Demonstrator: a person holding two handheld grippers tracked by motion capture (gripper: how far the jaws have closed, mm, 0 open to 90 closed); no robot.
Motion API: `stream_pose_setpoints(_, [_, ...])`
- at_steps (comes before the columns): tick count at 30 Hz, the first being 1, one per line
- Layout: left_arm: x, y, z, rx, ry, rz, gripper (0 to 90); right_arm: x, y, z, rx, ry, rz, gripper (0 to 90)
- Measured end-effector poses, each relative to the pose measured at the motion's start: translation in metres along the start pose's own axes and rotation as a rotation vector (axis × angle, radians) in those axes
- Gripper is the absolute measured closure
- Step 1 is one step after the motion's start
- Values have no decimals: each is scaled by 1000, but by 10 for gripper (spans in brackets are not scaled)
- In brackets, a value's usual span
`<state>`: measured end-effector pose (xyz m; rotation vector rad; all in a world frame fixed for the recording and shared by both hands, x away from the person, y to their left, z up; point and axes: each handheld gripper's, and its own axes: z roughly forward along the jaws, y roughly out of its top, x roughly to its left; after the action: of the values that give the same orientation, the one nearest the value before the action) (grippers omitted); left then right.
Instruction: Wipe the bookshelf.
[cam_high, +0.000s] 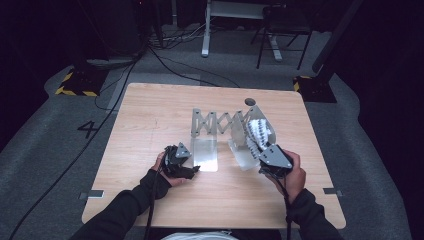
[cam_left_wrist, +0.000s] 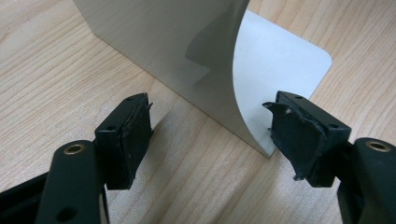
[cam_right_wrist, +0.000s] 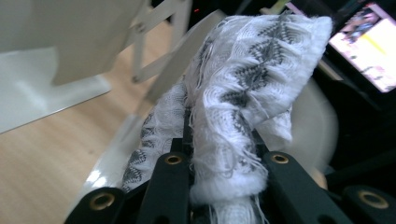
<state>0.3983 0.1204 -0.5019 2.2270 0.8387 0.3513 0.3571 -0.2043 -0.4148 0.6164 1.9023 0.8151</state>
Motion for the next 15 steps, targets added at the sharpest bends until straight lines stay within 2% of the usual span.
stream_pose_setpoints(4, [0, 0, 0, 0, 0, 0, 293, -21, 5, -19, -30, -68, 33, 791])
stream_pose_setpoints(7, [0, 0, 0, 0, 0, -1, 293, -29, 4, -25, -32, -82, 50, 791])
stream_pose_setpoints(12, [0, 0, 0, 0, 0, 0, 293, -26, 0, -24, -21, -74, 38, 790])
stream_pose_setpoints(15, [0, 0, 0, 0, 0, 0, 293, -16, -5, -16, 10, -52, -10, 790])
